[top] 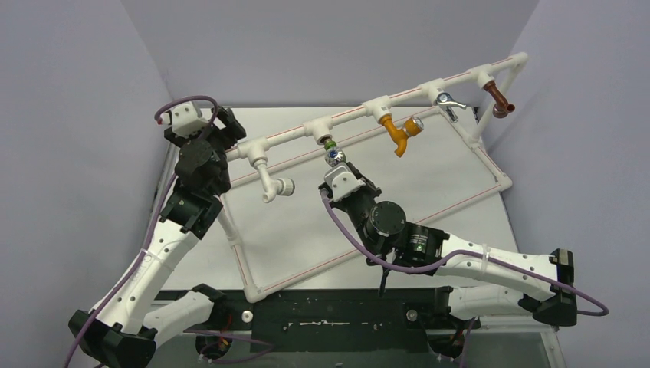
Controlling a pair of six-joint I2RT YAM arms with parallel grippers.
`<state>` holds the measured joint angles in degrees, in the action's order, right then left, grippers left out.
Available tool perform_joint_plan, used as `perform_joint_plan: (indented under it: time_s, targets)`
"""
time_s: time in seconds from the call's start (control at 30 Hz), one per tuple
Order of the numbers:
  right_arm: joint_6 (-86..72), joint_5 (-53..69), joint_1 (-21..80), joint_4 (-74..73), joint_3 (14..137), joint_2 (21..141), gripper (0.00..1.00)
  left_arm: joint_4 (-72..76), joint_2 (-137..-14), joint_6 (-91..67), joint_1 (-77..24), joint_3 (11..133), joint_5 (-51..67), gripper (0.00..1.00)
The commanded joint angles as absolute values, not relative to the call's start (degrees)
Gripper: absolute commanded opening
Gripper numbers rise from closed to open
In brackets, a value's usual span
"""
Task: Install the water faucets
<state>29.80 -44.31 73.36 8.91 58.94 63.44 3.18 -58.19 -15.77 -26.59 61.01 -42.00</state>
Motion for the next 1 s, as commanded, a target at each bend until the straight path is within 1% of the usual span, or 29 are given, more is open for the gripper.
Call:
perform_joint_plan:
  time_s: [0.0, 0.8, 0.97]
  targets:
    - [28.40, -43.02, 73.04, 10.14, 62.21, 63.28, 0.00, -11.65, -59.95, -15.58, -27.60, 56.14, -43.98, 0.75]
    - [30.15, -43.85, 72.98, 12.30, 63.27, 66.17, 0.00, -11.51, -59.62, -15.27, -28.12, 55.82, -43.73, 0.75]
    - [27.62, -42.15, 71.90, 12.30, 63.32, 66.66, 0.00, -11.48, -59.52, -15.23, -28.29, 55.69, -43.00, 0.75]
